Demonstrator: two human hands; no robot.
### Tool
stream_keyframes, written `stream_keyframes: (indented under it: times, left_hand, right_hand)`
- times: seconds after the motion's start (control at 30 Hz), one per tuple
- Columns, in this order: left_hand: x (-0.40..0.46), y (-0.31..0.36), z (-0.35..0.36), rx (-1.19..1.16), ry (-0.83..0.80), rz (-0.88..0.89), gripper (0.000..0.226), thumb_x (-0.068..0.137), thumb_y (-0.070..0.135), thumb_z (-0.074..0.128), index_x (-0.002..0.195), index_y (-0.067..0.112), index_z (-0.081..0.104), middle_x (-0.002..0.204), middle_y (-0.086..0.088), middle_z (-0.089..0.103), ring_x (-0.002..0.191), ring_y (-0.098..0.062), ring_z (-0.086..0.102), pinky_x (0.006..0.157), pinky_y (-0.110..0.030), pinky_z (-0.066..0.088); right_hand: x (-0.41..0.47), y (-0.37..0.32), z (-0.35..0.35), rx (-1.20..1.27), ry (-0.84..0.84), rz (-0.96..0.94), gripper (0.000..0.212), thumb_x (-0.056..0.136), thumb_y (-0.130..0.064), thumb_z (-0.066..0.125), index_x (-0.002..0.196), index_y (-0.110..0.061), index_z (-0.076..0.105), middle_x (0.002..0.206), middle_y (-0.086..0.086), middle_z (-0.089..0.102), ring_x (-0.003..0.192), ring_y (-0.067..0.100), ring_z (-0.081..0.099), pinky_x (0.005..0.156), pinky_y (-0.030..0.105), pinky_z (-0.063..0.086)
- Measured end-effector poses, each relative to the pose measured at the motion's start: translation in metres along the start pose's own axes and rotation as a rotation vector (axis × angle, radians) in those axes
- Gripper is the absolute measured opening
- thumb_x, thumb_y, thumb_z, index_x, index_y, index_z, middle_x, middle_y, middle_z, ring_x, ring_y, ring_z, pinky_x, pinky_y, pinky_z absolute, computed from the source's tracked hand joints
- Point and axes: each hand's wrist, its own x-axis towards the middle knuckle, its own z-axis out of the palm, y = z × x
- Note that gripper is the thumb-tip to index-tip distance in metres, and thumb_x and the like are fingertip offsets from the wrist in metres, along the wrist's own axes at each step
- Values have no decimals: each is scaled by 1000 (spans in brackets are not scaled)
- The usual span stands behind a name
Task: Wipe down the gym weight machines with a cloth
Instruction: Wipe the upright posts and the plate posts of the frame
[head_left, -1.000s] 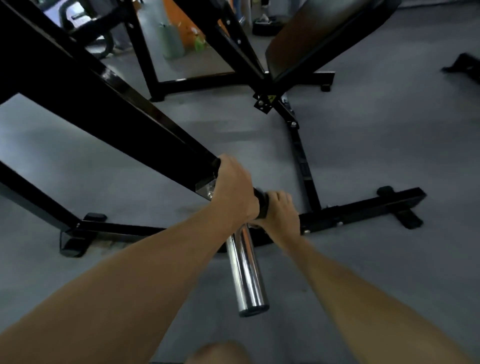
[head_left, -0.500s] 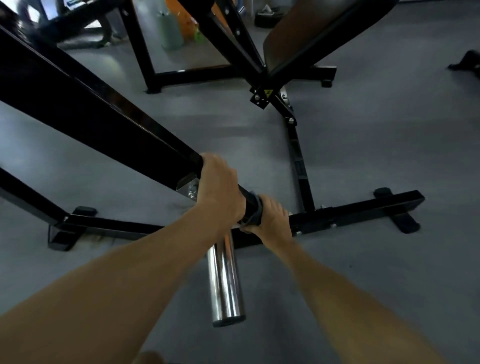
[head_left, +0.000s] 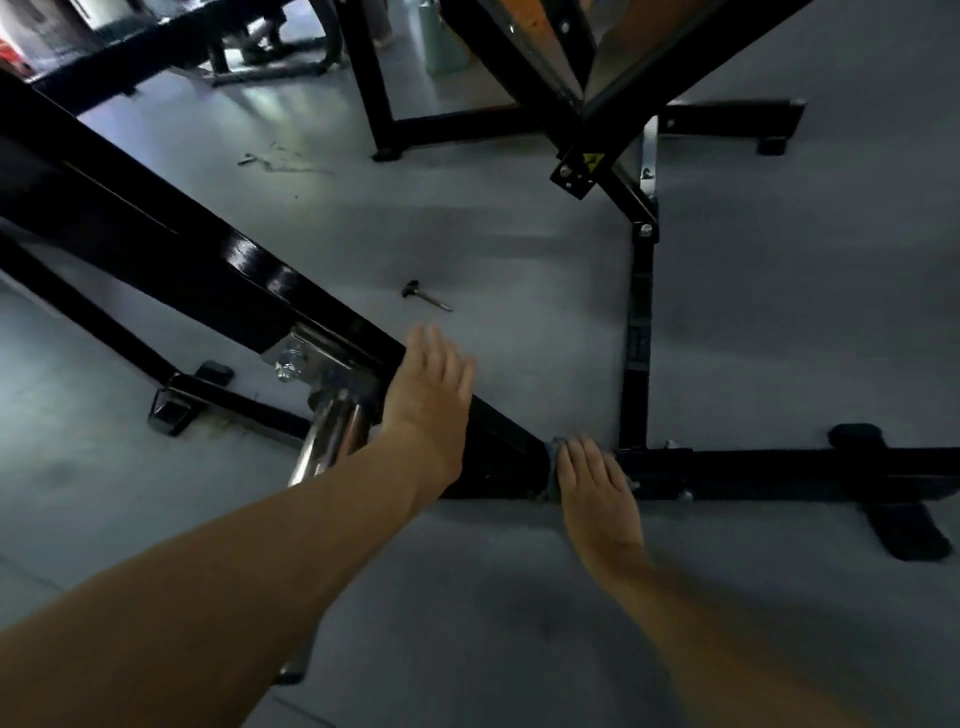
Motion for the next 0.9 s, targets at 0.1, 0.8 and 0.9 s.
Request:
stream_keyframes:
  times: [0.1,0.8,0.9]
  left_hand:
    - [0,33,6,4,13,38,95,100,60,36,159,3,-13,165,-29,-7,152,-50,-9,118,-70,-4]
    - [0,84,52,-7,368,-203,68,101,30,29,154,-8,7,156,-32,19,150,-48,13,116,-60,-12]
    - [1,85,53,-25,363,-205,67,101,30,30,153,-7,9,155,-31,20,150,-48,13,117,-61,-11]
  right_hand:
    - [-14,24,-6,-2,-43,-20,74,82,-9,72,149,-2,43,151,20,45,142,38,41,114,48,37]
    - [17,41,31,-550,-23,-1059,60,98,-18,30,154,-1,23,163,9,28,151,18,28,125,36,4]
    - [27,3,38,-519,-108,-1071,57,94,-20,33,147,-2,43,153,7,48,143,15,44,123,31,22]
